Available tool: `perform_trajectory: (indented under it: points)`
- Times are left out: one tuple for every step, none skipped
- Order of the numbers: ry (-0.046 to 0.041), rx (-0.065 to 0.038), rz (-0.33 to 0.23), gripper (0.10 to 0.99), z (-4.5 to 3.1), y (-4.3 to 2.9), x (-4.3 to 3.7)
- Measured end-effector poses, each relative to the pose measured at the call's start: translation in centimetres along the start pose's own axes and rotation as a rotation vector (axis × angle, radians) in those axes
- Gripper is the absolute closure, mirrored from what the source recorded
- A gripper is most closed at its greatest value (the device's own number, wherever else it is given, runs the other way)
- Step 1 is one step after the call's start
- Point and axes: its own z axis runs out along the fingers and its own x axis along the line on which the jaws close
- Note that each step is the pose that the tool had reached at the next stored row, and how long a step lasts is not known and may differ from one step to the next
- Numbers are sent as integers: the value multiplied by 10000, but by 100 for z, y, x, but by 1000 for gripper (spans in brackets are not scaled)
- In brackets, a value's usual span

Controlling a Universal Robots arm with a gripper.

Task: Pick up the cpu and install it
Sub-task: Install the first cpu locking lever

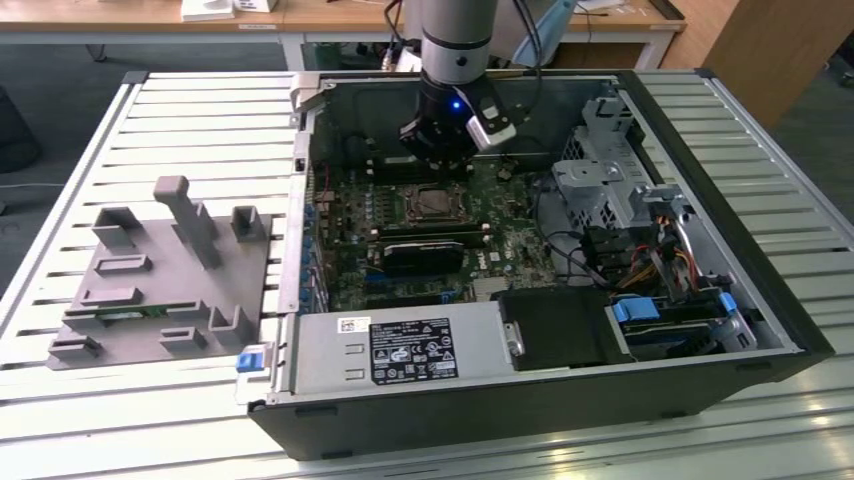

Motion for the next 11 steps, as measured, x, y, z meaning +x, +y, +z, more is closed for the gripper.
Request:
perform_trajectory:
  points:
    - [0, 40, 0, 980, 4, 0, 0]
    - [0, 81, 0, 980, 9, 0, 0]
    - [2, 127, -1, 980, 13, -1, 0]
    - [2, 166, -1, 980, 18, -1, 0]
    - [0, 196, -1, 980, 25, -1, -1]
    - [-2, 217, -3, 980, 32, 0, -2]
    - [2, 238, -3, 980, 37, 0, -2]
    - [3, 244, -3, 980, 40, 0, -3]
    - [2, 246, -2, 980, 40, 0, -3]
    - [2, 243, -1, 980, 40, 0, -3]
    - [2, 226, -1, 980, 40, 0, -3]
